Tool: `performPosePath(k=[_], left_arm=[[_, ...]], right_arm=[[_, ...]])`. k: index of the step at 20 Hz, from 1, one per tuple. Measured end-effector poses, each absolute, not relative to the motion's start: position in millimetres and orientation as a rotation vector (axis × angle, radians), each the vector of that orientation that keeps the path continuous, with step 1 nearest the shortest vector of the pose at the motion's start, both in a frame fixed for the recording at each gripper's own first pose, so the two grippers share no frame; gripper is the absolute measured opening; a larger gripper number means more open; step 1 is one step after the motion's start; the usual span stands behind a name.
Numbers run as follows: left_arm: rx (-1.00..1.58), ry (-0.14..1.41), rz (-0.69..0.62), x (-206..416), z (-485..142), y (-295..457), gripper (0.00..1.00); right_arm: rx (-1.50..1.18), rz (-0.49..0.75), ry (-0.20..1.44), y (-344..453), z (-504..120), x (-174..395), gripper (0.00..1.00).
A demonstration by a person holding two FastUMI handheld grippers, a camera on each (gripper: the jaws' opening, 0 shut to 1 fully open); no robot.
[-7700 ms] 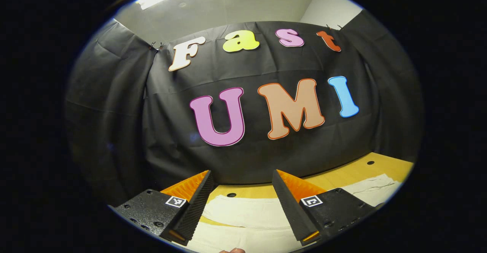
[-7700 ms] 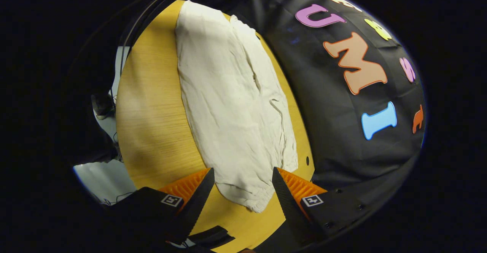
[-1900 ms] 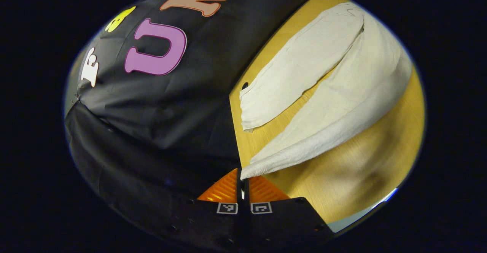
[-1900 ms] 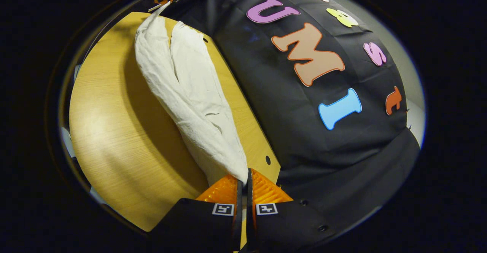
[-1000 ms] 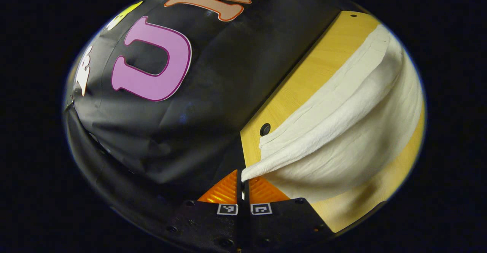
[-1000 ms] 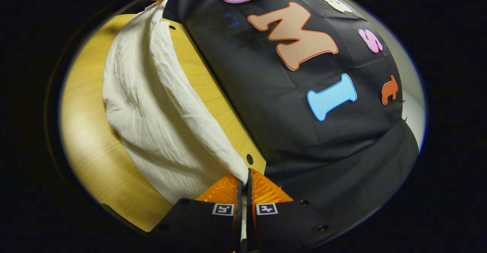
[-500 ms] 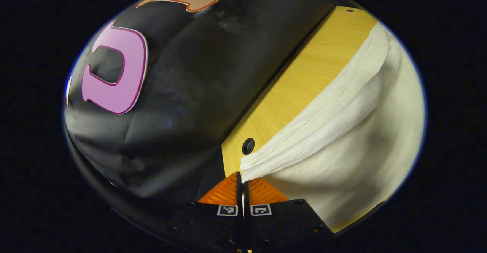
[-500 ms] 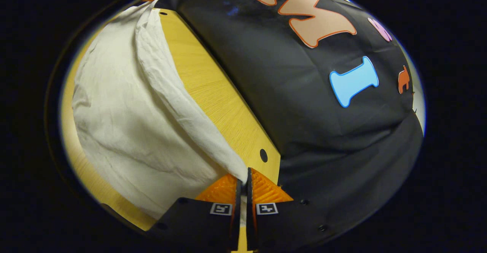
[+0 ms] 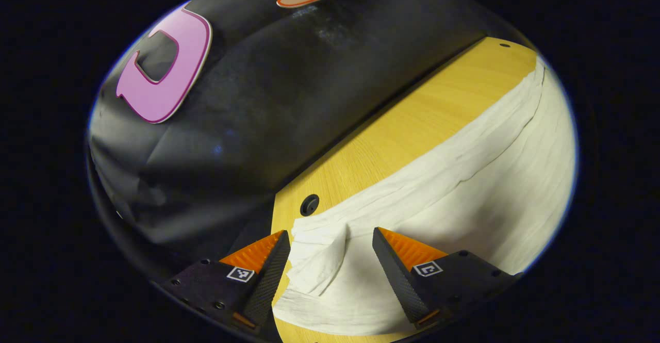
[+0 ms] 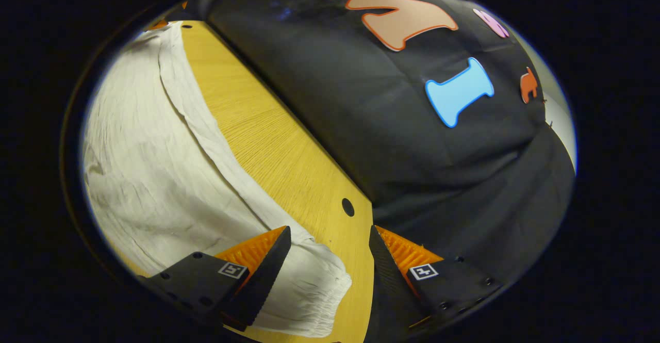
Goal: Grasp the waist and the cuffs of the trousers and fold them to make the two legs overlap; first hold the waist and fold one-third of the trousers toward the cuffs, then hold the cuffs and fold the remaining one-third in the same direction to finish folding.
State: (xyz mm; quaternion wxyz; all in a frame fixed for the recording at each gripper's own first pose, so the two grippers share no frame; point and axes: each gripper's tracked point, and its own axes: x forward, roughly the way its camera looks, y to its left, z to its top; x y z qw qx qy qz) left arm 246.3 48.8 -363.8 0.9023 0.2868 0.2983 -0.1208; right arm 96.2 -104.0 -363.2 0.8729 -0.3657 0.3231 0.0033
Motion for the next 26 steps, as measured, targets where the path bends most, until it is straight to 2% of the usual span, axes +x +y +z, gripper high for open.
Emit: performPosePath(k=[1, 2, 3, 8, 12, 14, 15, 16, 19, 22, 24, 25, 26], left_arm=[[0.548, 0.589, -0.249, 247, -348, 37, 0.95], [0.497, 0.566, -0.25, 244, -333, 27, 1.0], [0.441, 0.539, -0.261, 240, -317, 15, 0.95], [0.217, 0.423, -0.32, 215, -239, -29, 0.95], [0.12, 0.351, -0.334, 219, -200, -36, 0.95], [0.048, 0.339, -0.334, 215, -184, -38, 0.95], [0.02, 0.34, -0.334, 209, -173, -39, 0.95], [0.008, 0.338, -0.33, 206, -165, -40, 0.95], [0.026, 0.347, -0.321, 201, -146, -37, 0.96], [0.053, 0.344, -0.325, 192, -146, -49, 0.95], [0.067, 0.345, -0.325, 190, -146, -49, 0.96], [0.071, 0.344, -0.325, 188, -146, -50, 0.96], [0.073, 0.345, -0.326, 186, -146, -50, 0.95]], right_arm=[[-0.714, -0.021, 0.664, -107, -356, 92, 1.0], [-0.649, -0.042, 0.661, -111, -348, 85, 0.98], [-0.571, -0.062, 0.659, -117, -342, 78, 0.98], [-0.184, -0.132, 0.696, -143, -334, 38, 1.0], [-0.061, -0.174, 0.73, -173, -354, 2, 0.98], [-0.007, -0.181, 0.765, -182, -365, -21, 1.0], [0.025, -0.177, 0.781, -184, -372, -27, 0.97], [0.067, -0.172, 0.802, -185, -378, -34, 1.0], [0.188, -0.167, 0.859, -181, -397, -49, 0.97], [0.328, -0.206, 0.889, -178, -408, -51, 0.99], [0.438, -0.243, 0.899, -176, -413, -47, 0.93], [0.486, -0.264, 0.906, -175, -419, -45, 0.8], [0.533, -0.282, 0.919, -173, -424, -45, 0.79]])
